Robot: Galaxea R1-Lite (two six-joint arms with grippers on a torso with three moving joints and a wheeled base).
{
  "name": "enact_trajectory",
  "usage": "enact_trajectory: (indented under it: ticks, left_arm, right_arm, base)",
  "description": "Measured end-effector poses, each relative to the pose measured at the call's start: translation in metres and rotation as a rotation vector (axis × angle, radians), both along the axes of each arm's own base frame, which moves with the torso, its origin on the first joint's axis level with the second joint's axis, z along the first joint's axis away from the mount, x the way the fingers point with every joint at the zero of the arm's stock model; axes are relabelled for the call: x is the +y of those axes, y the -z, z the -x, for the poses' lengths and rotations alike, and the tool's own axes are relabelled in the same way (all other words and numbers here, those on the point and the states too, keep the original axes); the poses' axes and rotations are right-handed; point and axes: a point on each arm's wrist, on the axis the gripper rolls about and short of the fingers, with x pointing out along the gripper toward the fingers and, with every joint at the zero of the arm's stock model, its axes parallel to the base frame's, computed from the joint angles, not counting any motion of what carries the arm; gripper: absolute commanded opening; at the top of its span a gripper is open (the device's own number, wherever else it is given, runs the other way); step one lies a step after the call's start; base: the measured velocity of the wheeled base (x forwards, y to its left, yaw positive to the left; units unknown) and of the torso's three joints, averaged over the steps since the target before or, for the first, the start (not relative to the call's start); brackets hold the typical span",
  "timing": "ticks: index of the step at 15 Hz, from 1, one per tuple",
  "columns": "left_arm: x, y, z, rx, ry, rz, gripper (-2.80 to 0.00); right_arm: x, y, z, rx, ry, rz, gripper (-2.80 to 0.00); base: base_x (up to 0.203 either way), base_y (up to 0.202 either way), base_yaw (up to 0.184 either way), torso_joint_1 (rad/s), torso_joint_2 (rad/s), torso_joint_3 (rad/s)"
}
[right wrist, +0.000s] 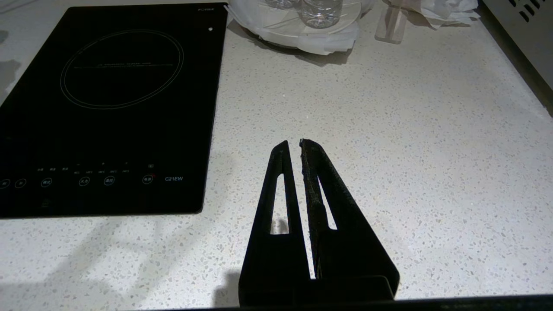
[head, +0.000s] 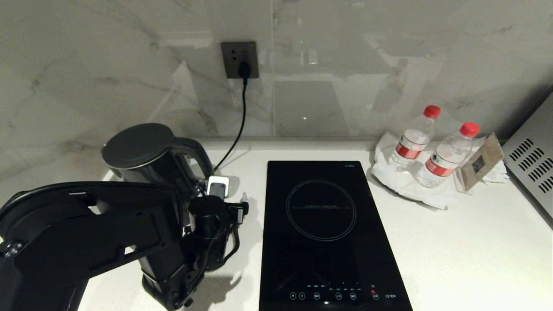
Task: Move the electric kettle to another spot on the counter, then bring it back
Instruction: Finish boiling water
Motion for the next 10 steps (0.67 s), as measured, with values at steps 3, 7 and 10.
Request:
enact_trajectory:
  ticks: [3,7,10]
  left_arm:
    - [0.005,0.014,0.019,0.068,0.011,-0.020,0.00]
    - [0.012,0.025,0.031,0.127,0.009,-0.021,0.00]
    - [0.011,0.032,0.031,0.143,0.008,-0.016,0.00]
  right_arm:
    - [0.000,0.000,0.000,0.000,0.000,0.000,-2.80]
    - [0.000,0.000,0.000,0.000,0.000,0.000,-2.80]
    - [0.000,0.000,0.000,0.000,0.000,0.000,-2.80]
  base:
    - [0.000,0.000,0.000,0.000,0.00,0.000]
    - [0.000,0.000,0.000,0.000,0.00,0.000]
    - [0.000,0.000,0.000,0.000,0.00,0.000]
